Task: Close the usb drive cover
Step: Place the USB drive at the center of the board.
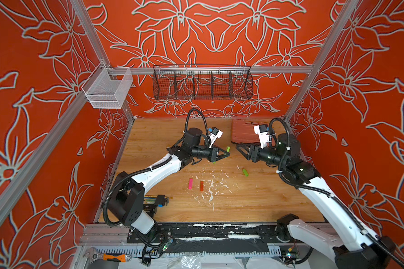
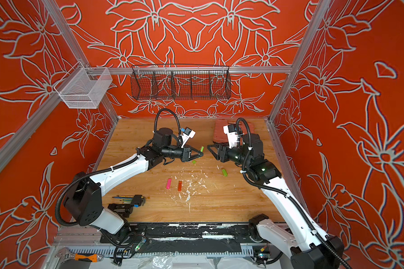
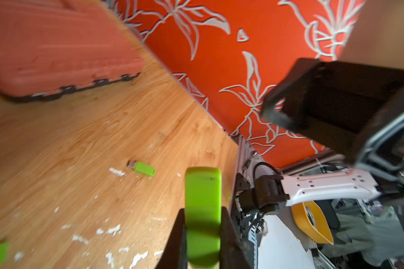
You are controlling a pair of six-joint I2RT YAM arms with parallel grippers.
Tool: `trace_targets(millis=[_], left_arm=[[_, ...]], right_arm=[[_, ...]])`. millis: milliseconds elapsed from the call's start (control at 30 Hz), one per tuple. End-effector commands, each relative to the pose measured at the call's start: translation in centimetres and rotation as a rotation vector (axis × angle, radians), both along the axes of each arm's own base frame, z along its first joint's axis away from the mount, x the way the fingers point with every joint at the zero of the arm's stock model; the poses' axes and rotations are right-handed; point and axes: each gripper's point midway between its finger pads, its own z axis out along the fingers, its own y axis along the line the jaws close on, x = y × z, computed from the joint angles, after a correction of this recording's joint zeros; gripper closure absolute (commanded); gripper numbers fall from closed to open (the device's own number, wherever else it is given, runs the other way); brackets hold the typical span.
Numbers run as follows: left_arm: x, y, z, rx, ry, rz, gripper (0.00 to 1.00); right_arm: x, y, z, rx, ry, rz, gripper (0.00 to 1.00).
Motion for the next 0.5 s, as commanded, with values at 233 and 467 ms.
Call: trace_targets(millis=[233,467], left_arm=[[-3.8,3.6,-15.7,0.560,0.368,0.448,0.98],[-5.8,4.2,-20.6,0.796,0.413,0.503,0.86]], right_arm=[[1.4,-7.8,-15.5,-0.625,0.414,-0.304,0.42],[1.9,-7.7,-21.6,-0.765,0.529,-0.269,0.42]])
